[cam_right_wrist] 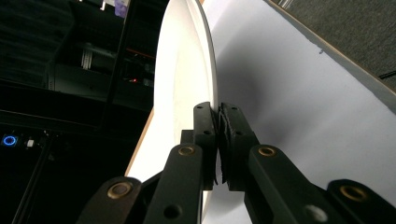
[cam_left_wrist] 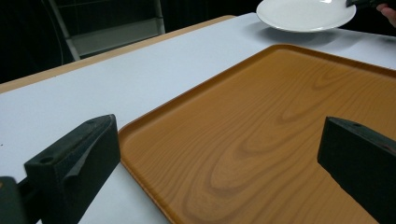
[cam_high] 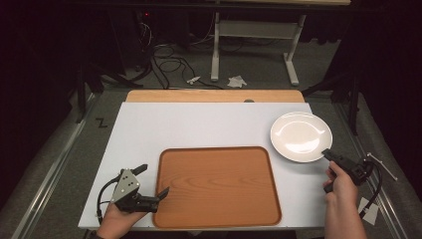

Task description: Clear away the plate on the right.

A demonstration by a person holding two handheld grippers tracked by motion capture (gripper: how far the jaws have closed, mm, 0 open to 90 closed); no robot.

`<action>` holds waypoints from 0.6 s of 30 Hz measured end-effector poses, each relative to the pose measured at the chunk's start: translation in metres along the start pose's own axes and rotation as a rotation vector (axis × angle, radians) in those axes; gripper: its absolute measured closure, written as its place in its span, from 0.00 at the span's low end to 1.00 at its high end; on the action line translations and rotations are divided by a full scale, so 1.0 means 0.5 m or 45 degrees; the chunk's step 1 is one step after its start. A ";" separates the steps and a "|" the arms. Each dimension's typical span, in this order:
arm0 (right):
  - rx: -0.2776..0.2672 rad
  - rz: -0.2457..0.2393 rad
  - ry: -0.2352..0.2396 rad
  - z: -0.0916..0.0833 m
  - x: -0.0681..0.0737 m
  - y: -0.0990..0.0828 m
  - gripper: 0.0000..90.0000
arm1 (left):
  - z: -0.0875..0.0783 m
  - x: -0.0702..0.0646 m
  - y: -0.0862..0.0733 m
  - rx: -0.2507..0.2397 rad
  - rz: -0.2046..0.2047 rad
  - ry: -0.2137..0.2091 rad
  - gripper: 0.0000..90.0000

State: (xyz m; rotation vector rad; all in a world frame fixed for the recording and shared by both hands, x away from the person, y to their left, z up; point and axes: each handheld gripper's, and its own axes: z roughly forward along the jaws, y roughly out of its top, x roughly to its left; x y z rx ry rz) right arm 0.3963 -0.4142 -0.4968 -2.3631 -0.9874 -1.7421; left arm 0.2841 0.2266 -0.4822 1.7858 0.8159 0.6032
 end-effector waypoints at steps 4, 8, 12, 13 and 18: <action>-0.001 0.008 0.006 -0.001 0.002 -0.001 0.98 | 0.001 0.000 0.000 0.002 0.000 -0.002 0.00; 0.005 0.008 0.019 -0.004 0.005 -0.002 0.98 | -0.001 0.002 0.000 -0.002 -0.007 0.001 0.00; 0.015 -0.020 0.035 -0.007 0.013 -0.005 0.98 | -0.005 0.006 0.001 -0.016 -0.016 0.014 0.00; 0.017 -0.024 0.039 -0.006 0.015 -0.005 0.99 | -0.005 0.007 0.001 -0.016 -0.020 0.014 0.00; 0.052 -0.036 0.074 -0.003 0.020 -0.008 0.98 | -0.002 0.007 0.001 -0.013 -0.020 0.007 0.00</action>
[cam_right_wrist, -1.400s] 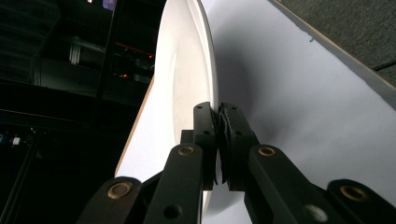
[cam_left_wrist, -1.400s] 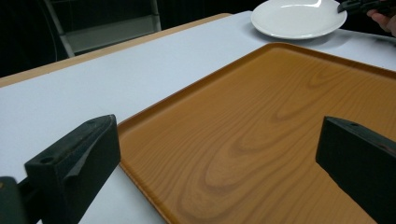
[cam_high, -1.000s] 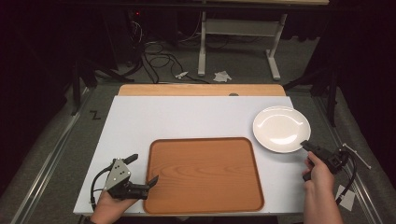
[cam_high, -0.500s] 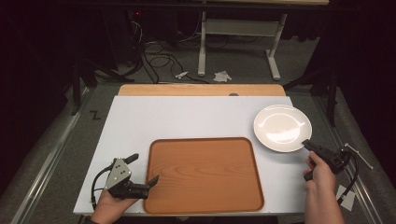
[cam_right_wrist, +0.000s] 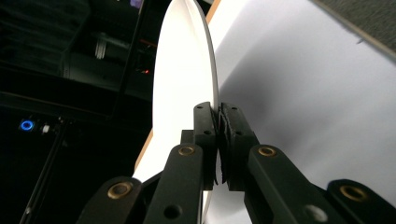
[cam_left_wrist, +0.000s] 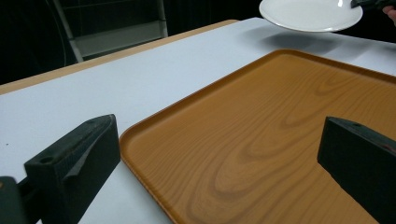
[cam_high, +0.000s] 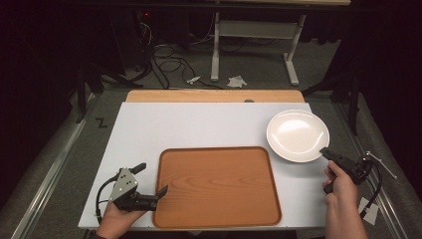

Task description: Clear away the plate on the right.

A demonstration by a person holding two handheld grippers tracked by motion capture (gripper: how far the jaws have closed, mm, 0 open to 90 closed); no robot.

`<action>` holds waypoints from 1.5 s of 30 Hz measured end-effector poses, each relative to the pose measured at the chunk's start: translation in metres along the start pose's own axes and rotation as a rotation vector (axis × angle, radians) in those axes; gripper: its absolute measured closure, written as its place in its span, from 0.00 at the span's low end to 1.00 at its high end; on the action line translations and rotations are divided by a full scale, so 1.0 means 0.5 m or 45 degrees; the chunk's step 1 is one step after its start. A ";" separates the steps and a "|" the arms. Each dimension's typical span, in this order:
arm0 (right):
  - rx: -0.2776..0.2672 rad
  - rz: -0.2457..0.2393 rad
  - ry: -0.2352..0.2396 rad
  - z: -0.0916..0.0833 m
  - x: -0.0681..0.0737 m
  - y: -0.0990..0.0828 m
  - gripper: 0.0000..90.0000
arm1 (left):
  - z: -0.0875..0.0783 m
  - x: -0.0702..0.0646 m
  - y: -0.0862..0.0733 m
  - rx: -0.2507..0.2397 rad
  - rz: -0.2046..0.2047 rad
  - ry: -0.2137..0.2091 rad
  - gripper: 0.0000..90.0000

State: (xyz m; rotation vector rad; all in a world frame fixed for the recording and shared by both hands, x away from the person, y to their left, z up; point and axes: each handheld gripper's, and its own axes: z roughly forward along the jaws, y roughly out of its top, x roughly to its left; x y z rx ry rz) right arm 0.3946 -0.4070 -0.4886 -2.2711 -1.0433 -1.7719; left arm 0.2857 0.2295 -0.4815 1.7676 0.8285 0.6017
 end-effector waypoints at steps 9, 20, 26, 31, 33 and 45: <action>0.039 -0.045 0.031 -0.002 0.017 -0.009 0.99 | 0.006 0.002 0.002 -0.002 0.002 -0.016 0.00; 0.116 -0.059 0.125 -0.007 0.042 -0.043 0.99 | 0.011 -0.002 0.011 -0.030 0.006 -0.043 0.00; 0.187 -0.081 0.165 -0.006 0.057 -0.070 0.99 | 0.013 -0.002 0.014 -0.037 0.005 -0.051 0.00; 0.247 -0.088 0.188 -0.002 0.071 -0.092 0.99 | 0.015 0.000 0.015 -0.044 -0.003 -0.051 0.00; 0.268 -0.104 0.193 0.000 0.079 -0.100 0.99 | 0.016 0.001 0.015 -0.045 -0.005 -0.049 0.00; 0.430 -0.196 0.215 0.027 0.114 -0.164 0.98 | 0.015 0.003 0.015 -0.051 -0.018 -0.040 0.00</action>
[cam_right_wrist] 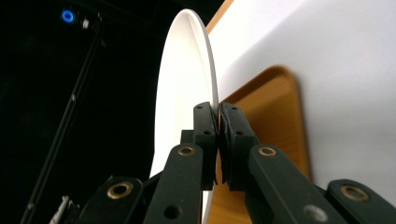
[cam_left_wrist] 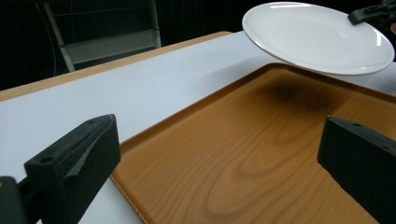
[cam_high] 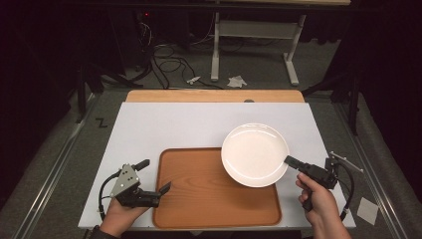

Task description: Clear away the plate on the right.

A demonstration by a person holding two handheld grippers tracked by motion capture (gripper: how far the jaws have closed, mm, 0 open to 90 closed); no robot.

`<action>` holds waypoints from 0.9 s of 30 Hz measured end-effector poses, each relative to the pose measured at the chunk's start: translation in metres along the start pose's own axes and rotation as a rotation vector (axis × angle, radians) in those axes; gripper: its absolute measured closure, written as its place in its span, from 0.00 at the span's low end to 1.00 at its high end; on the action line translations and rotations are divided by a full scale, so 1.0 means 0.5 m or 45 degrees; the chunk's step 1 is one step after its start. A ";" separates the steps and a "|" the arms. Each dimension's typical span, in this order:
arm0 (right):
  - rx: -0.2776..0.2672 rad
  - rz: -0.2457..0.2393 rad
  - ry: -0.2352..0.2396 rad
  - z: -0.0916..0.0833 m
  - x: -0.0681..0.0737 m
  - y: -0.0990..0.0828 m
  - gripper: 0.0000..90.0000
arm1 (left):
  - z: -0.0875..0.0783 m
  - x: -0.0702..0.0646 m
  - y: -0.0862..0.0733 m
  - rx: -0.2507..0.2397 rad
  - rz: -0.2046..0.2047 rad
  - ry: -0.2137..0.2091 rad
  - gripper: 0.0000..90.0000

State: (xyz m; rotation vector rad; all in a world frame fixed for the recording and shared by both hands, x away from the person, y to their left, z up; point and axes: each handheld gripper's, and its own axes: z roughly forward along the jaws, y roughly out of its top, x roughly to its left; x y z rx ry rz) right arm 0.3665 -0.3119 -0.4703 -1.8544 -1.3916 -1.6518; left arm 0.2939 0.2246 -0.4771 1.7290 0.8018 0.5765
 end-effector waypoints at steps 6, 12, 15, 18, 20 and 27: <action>0.076 -0.038 0.002 0.031 0.013 -0.025 0.98 | 0.000 0.001 0.001 -0.002 -0.002 -0.002 0.00; 0.133 -0.059 -0.008 0.051 0.021 -0.045 0.98 | -0.004 0.000 0.002 -0.008 -0.003 -0.002 0.00; 0.151 -0.076 -0.004 0.056 0.024 -0.052 0.98 | -0.004 0.001 0.001 -0.010 -0.010 0.004 0.00; 0.179 -0.085 -0.003 0.060 0.025 -0.058 0.99 | -0.003 0.002 0.001 -0.008 -0.012 0.002 0.00; 0.191 -0.095 -0.007 0.063 0.024 -0.061 0.98 | -0.002 0.003 0.001 -0.008 -0.012 0.002 0.00; 0.249 -0.102 -0.029 0.073 0.017 -0.068 0.98 | -0.001 0.006 0.000 0.000 -0.010 0.002 0.00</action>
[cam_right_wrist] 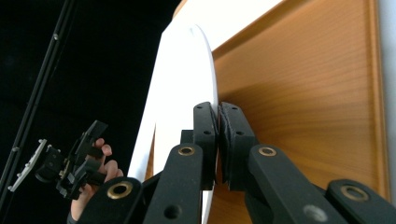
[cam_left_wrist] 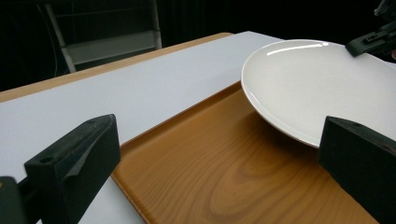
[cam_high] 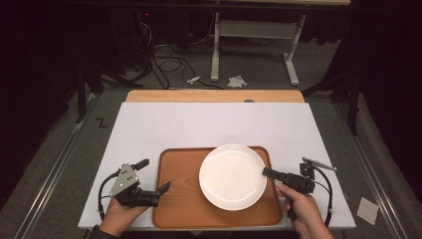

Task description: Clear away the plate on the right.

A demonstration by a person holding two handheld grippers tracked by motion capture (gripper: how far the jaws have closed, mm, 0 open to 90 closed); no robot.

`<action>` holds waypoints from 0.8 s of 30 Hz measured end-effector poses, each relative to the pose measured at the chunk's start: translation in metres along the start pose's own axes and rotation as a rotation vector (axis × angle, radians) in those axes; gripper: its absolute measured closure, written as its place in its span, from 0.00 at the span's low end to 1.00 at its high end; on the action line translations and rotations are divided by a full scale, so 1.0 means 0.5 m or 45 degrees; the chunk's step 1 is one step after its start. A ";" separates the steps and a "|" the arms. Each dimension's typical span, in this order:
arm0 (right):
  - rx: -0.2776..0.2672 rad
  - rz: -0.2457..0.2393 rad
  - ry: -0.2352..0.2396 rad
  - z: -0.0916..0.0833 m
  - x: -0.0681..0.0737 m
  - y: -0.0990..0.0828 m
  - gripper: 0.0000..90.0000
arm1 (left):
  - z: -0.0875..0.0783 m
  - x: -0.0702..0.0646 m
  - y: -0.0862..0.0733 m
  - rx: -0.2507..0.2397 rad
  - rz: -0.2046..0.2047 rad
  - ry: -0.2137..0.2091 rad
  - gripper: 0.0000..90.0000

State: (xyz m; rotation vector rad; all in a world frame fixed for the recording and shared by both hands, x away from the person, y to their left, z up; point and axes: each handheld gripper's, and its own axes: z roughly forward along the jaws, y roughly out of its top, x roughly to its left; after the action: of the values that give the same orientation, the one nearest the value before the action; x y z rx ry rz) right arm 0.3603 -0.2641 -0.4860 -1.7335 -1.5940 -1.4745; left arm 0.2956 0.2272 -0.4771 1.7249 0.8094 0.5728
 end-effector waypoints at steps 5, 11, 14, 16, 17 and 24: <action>0.028 -0.001 -0.015 0.004 -0.005 -0.003 0.98 | -0.003 -0.003 0.001 -0.010 0.008 0.000 0.00; 0.056 -0.018 -0.042 0.017 -0.009 -0.008 0.98 | -0.002 -0.003 0.002 -0.010 0.009 -0.005 0.00; 0.083 -0.002 -0.043 0.020 -0.011 -0.010 0.98 | 0.001 -0.002 0.000 -0.003 0.007 -0.009 0.00; 0.080 -0.003 -0.043 0.022 -0.011 -0.010 0.98 | 0.002 -0.002 -0.001 0.002 0.006 -0.009 0.00; 0.082 -0.002 -0.044 0.023 -0.011 -0.010 0.98 | 0.002 -0.002 -0.001 0.003 0.005 -0.010 0.00; 0.080 0.000 -0.055 0.025 -0.015 -0.011 0.98 | 0.001 -0.003 0.000 0.002 0.009 -0.008 0.00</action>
State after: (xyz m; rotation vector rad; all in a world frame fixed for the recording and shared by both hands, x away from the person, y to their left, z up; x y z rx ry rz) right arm 0.3622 -0.2563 -0.4992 -1.7411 -1.6445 -1.3804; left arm 0.2952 0.2256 -0.4772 1.7308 0.7993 0.5715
